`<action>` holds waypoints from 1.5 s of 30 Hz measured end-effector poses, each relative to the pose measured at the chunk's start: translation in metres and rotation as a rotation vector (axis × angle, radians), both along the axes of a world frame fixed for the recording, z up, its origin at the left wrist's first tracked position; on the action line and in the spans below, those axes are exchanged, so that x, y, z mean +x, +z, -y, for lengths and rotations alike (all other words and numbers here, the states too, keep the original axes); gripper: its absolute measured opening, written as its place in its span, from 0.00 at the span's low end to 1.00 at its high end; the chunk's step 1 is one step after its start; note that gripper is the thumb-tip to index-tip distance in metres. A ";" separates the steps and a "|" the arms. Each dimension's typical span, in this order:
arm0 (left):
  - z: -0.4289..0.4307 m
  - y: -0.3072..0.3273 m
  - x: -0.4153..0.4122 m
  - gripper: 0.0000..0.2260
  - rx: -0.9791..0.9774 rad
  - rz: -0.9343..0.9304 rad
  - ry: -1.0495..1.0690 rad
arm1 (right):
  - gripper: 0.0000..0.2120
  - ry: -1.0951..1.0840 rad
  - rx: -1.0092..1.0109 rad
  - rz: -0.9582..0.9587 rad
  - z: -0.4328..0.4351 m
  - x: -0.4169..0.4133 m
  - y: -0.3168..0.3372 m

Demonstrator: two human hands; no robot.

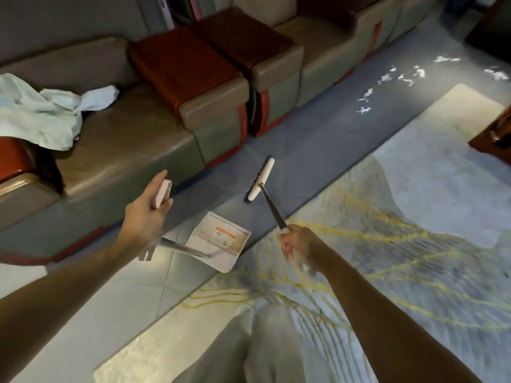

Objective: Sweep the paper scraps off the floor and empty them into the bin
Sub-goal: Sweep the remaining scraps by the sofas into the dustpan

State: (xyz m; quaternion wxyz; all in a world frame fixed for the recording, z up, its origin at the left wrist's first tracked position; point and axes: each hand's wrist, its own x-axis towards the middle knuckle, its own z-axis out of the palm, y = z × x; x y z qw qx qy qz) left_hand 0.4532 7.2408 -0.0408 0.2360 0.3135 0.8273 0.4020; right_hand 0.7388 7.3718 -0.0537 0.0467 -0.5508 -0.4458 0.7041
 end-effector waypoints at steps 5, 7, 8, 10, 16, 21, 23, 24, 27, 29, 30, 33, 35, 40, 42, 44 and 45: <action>-0.044 -0.013 -0.071 0.25 -0.099 -0.022 0.020 | 0.11 0.046 -0.080 0.059 -0.072 -0.066 -0.015; -0.066 -0.020 -0.096 0.24 -0.143 -0.062 0.010 | 0.12 0.077 -0.098 0.076 -0.098 -0.091 -0.023; -0.076 -0.023 -0.107 0.24 -0.168 -0.072 0.001 | 0.12 0.082 -0.108 0.088 -0.110 -0.103 -0.027; -0.099 -0.032 -0.131 0.23 -0.189 -0.069 0.006 | 0.12 0.084 -0.132 0.105 -0.135 -0.128 -0.037; -0.151 -0.055 -0.184 0.22 -0.271 -0.059 -0.092 | 0.10 0.097 -0.173 0.161 -0.175 -0.177 -0.067; -0.175 -0.065 -0.223 0.23 -0.261 -0.031 -0.137 | 0.09 0.267 -0.113 0.364 -0.186 -0.195 -0.088; -0.185 -0.067 -0.231 0.25 -0.244 -0.025 -0.149 | 0.16 0.335 -0.051 0.404 -0.179 -0.200 -0.093; -0.190 -0.068 -0.234 0.26 -0.240 -0.029 -0.166 | 0.19 0.357 -0.031 0.415 -0.174 -0.203 -0.094; -0.200 -0.064 -0.240 0.27 -0.228 -0.021 -0.213 | 0.27 0.377 -0.107 0.450 -0.149 -0.204 -0.089; -0.204 -0.058 -0.240 0.27 -0.238 0.028 -0.198 | 0.29 0.431 -0.142 0.467 -0.131 -0.205 -0.079; -0.205 -0.055 -0.238 0.28 -0.241 0.050 -0.197 | 0.29 0.462 -0.145 0.454 -0.124 -0.205 -0.072; -0.201 -0.047 -0.232 0.27 -0.191 0.105 -0.233 | 0.33 0.507 -0.156 0.433 -0.121 -0.206 -0.047; -0.198 -0.042 -0.232 0.27 -0.167 0.114 -0.282 | 0.32 0.444 -0.200 0.399 -0.131 -0.201 -0.028; -0.224 -0.032 -0.227 0.27 -0.150 0.067 -0.420 | 0.33 0.285 -0.229 0.393 -0.149 -0.176 0.016; -0.248 -0.027 -0.222 0.26 -0.128 0.058 -0.462 | 0.28 0.216 -0.230 0.380 -0.158 -0.164 0.019; -0.276 -0.023 -0.214 0.26 -0.114 0.042 -0.519 | 0.15 0.168 -0.209 0.381 -0.170 -0.152 0.020; -0.293 -0.021 -0.208 0.26 -0.105 0.044 -0.541 | 0.07 0.132 -0.188 0.390 -0.178 -0.145 0.019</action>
